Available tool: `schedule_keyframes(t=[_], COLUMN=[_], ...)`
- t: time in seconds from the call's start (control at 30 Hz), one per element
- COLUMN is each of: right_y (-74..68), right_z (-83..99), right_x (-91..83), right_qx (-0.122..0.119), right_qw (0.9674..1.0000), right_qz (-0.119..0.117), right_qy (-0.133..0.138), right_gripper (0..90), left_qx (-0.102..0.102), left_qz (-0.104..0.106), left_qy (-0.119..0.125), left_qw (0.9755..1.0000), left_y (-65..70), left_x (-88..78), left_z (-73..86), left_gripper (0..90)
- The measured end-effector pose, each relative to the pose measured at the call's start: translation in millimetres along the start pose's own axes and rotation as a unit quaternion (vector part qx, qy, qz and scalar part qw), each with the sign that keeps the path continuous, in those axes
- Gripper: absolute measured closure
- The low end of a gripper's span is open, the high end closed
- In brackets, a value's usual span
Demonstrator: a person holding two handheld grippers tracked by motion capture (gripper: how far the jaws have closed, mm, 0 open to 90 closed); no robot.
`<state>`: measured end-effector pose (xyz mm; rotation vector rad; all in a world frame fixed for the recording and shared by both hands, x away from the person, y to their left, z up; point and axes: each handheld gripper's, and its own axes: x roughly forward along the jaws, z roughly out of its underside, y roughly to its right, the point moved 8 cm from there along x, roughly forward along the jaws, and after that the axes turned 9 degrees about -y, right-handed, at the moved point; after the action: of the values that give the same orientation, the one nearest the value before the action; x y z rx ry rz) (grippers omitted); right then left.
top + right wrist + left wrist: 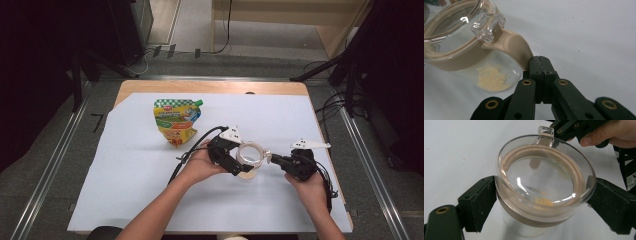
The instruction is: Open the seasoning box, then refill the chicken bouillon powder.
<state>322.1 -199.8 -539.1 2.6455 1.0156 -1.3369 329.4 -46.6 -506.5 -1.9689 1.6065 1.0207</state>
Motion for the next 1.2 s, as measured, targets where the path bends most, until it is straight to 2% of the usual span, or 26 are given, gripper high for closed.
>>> schedule_keyframes(t=[0.27,0.4,0.5,0.8,0.93,1.2], right_y=[-1.1,-2.5,-3.0,-2.2,-2.7,-3.6], right_z=[2.9,3.3,3.6,3.6,4.2,4.6], right_x=[-1.3,-3.5,-4.1,-3.4,-3.5,-3.3], right_qx=[0.003,-0.001,0.0,-0.001,-0.003,-0.008], right_qw=[1.0,1.0,1.0,1.0,1.0,0.9999], right_qz=[0.002,0.007,0.007,0.006,0.002,0.003], right_qy=[-0.004,-0.005,-0.005,-0.006,-0.006,-0.009], right_gripper=[90.0,90.0,90.0,90.0,90.0,90.0], left_qx=[0.003,0.004,0.001,0.011,0.009,0.022], left_qz=[-0.008,-0.019,-0.02,-0.026,-0.023,-0.026], left_qy=[-0.005,-0.016,-0.015,-0.009,0.011,0.002], left_qw=[1.0,0.9997,0.9997,0.9996,0.9996,0.9994], left_y=[0.4,0.7,1.5,1.8,2.1,6.5], left_x=[0.6,-2.2,-3.5,-8.3,-14.1,-17.7], left_z=[-2.4,-4.9,-7.7,-14.7,-21.5,-30.9], left_gripper=[10.7,11.8,11.9,12.4,12.5,12.5])
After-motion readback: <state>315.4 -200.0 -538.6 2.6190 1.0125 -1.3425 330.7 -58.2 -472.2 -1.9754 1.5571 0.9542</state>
